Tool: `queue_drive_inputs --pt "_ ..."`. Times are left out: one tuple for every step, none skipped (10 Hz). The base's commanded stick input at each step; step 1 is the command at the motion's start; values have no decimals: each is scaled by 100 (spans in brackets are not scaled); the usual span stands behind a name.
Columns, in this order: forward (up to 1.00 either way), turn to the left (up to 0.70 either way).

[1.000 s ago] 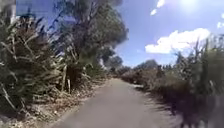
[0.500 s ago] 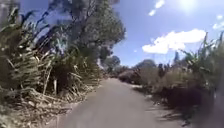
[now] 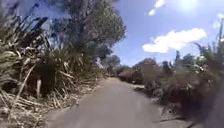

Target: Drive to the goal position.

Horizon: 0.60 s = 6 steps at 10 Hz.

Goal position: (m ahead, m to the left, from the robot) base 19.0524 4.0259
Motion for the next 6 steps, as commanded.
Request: queue_drive_inputs --pt "100 0" --pt "100 0" --pt "100 0" --pt "100 0" --pt "100 0" --pt "100 0"
